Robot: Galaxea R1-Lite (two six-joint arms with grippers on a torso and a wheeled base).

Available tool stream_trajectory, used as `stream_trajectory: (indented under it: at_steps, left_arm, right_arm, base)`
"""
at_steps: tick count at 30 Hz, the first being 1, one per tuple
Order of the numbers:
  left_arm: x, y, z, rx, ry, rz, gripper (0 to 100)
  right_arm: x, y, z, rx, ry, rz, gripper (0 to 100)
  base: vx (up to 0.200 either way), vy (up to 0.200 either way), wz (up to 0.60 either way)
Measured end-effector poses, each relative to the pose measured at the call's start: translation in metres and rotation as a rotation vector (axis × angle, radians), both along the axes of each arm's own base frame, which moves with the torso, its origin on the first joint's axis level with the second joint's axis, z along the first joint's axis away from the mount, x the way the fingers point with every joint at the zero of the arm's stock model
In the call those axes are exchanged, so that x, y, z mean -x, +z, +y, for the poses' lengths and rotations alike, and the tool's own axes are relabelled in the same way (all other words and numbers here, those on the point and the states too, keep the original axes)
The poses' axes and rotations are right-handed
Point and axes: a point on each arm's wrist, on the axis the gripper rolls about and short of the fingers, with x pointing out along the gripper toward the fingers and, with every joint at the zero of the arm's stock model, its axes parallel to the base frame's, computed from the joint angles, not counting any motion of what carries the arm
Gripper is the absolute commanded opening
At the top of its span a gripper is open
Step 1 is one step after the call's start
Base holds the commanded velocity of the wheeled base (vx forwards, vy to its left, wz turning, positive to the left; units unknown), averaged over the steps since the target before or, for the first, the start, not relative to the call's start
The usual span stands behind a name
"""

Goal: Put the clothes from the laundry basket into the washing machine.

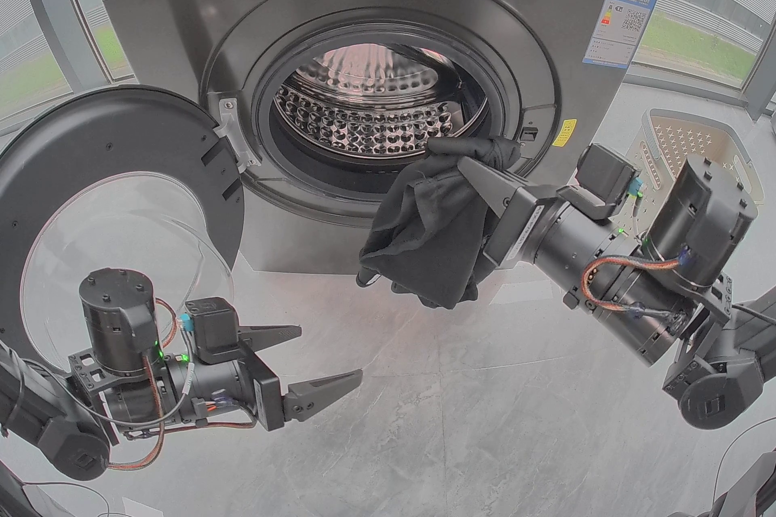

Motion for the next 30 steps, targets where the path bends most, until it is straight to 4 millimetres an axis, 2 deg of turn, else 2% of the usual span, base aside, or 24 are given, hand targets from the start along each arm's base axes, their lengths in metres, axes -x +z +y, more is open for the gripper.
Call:
stream_trajectory:
  at_steps: [7,19,30]
  left_arm:
    - [-0.010,-0.006,-0.013,0.019,-0.018,-0.043,100]
    - [-0.046,-0.023,-0.033,0.049,0.070,-0.116,100]
    - [-0.068,-0.033,-0.037,0.059,0.154,-0.127,100]
  right_arm:
    - [0.002,-0.001,-0.001,0.004,0.001,0.003,0]
    - [0.014,-0.001,-0.008,0.011,0.016,0.009,0]
    - [0.022,0.001,-0.009,0.005,0.032,0.003,0]
  base:
    - [0.000,0.000,0.00]
    - [0.000,0.000,0.00]
    - [0.000,0.000,0.00]
